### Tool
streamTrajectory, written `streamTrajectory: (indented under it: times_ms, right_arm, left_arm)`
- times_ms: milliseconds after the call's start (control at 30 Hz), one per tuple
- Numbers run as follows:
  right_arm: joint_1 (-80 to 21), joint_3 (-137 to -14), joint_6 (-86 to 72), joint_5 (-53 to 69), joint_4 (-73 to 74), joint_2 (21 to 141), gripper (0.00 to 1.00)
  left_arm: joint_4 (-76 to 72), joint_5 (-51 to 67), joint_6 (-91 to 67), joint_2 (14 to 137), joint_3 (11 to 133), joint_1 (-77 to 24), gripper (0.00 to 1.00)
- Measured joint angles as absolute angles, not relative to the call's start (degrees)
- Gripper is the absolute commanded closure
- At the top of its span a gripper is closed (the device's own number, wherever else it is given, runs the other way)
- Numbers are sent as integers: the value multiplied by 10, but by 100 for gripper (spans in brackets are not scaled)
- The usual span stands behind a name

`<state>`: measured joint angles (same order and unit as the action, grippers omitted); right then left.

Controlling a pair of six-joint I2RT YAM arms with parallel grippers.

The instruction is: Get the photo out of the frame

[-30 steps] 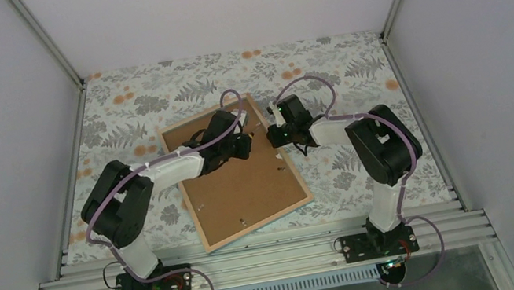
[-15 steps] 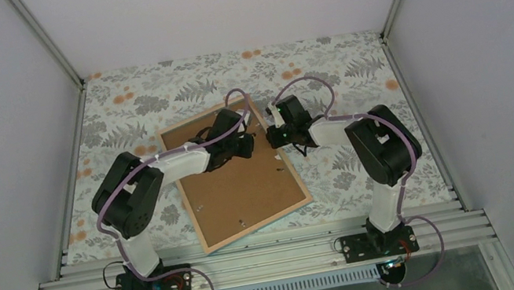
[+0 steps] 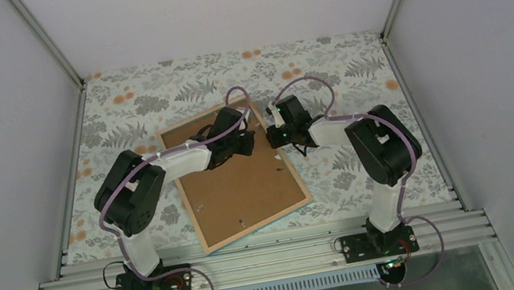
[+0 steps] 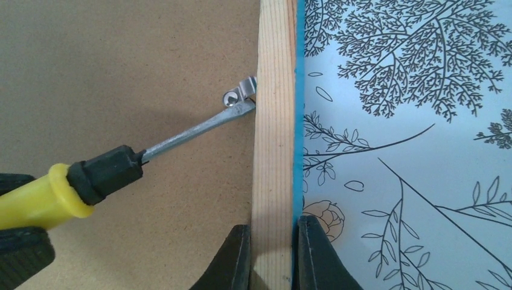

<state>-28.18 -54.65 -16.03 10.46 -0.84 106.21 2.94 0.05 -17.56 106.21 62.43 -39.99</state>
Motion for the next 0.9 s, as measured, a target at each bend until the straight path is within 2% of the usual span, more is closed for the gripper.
streamTrajectory:
  times_ms: [600,900]
  right_arm:
    - [-284,-547,-161,100,-9,1062,96]
    - [-285,-547,-163,98,-9,1062,96]
  left_arm:
    - [5,-45,-219,1072,622,-397,98]
    - [11,-47,-236,997,566,-394,97]
